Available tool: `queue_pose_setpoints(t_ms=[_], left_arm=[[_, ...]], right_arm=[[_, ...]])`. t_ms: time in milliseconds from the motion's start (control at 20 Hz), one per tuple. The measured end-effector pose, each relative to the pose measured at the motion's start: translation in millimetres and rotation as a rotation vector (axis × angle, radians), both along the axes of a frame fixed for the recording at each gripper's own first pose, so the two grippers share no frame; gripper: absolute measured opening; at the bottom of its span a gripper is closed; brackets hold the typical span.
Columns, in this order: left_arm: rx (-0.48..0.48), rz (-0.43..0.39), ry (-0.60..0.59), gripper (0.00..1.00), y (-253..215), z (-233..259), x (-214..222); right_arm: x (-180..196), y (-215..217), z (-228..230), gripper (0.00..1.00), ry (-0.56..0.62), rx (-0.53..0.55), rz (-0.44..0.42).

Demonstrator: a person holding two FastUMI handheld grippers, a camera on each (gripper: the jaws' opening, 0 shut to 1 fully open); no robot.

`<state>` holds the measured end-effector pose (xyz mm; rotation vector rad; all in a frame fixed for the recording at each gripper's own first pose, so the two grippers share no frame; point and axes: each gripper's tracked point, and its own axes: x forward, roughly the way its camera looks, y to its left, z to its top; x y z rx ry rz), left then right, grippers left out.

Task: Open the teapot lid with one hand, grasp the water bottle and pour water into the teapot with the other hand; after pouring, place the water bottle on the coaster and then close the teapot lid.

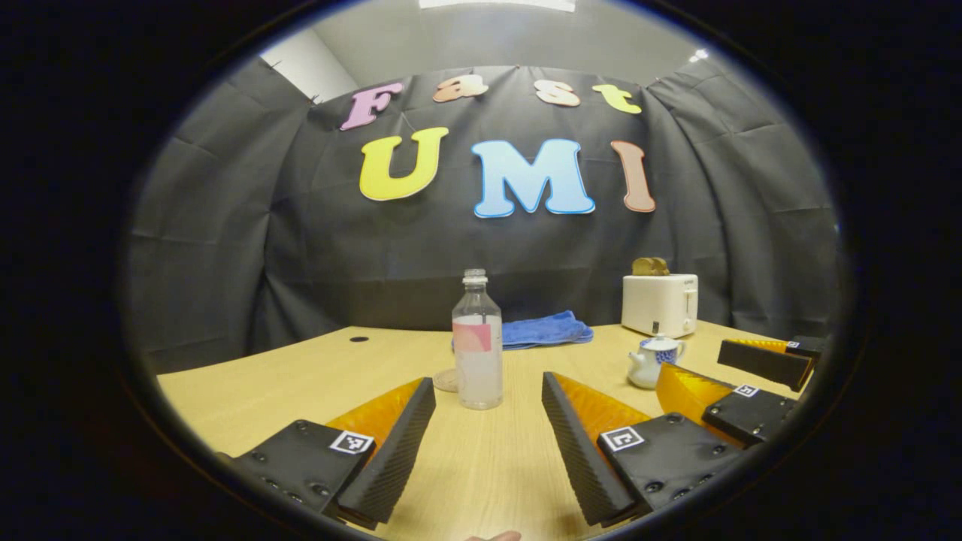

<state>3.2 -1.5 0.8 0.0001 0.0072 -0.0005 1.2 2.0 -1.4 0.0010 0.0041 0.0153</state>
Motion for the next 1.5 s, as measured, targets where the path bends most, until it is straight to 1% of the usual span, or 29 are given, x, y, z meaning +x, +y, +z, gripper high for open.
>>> queue_pose_setpoints(t_ms=[100, 150, 250, 350, 400, 450, 650, 700, 800, 900, 1000, 1100, 1150, 1300, 1350, 1400, 1500], left_arm=[[0.001, -0.011, -0.004, 0.99, -2, 0, -1], [0.002, -0.015, -0.003, 1.0, -3, 0, 0], [0.004, 0.021, -0.001, 0.99, 4, -1, 3], [0.003, 0.01, 0.005, 1.0, 1, -2, 6], [0.004, -0.021, 0.01, 1.0, -5, -3, 9], [0.002, -0.025, -0.004, 1.0, -3, 1, 11], [0.033, -0.062, 0.004, 0.99, -8, -2, 20], [0.028, -0.071, 0.006, 0.99, -7, -2, 25], [-0.028, -0.085, 0.033, 1.0, -3, -6, 33], [-0.072, -0.074, 0.032, 1.0, 11, 1, 43], [-0.086, -0.048, 0.02, 0.99, 26, 7, 53], [-0.099, -0.028, 0.027, 0.99, 37, 8, 64], [-0.1, -0.026, 0.031, 0.99, 40, 10, 69], [-0.07, -0.018, 0.006, 0.99, 42, 21, 75], [-0.058, -0.019, -0.002, 0.99, 41, 25, 76], [-0.048, -0.023, -0.007, 0.99, 38, 26, 76], [-0.03, -0.029, -0.012, 0.99, 35, 29, 78]], right_arm=[[0, 0, 1, 0.97, -0.004, 0.0, 0.013], [1, -2, 1, 0.96, -0.002, 0.001, 0.0], [2, -16, 0, 0.97, 0.001, 0.003, -0.088], [3, -11, 1, 0.97, 0.0, 0.002, -0.08], [6, -7, 1, 0.97, -0.001, 0.001, -0.057], [8, -9, 1, 0.97, -0.001, 0.001, -0.061], [18, -11, -2, 0.97, 0.017, 0.0, -0.064], [23, -14, -4, 0.97, 0.034, -0.01, -0.069], [33, -22, -1, 0.97, 0.049, 0.003, -0.08], [48, -34, 11, 0.97, 0.041, 0.016, -0.104], [61, -47, 20, 0.97, 0.043, -0.006, -0.128], [80, -60, 31, 0.95, 0.032, -0.005, -0.143], [85, -63, 32, 0.93, 0.037, 0.002, -0.147], [104, -69, 27, 0.92, 0.065, 0.022, -0.148], [112, -72, 23, 0.84, 0.076, 0.026, -0.147], [118, -74, 21, 0.81, 0.087, 0.027, -0.151], [127, -78, 17, 0.81, 0.111, 0.034, -0.151]])
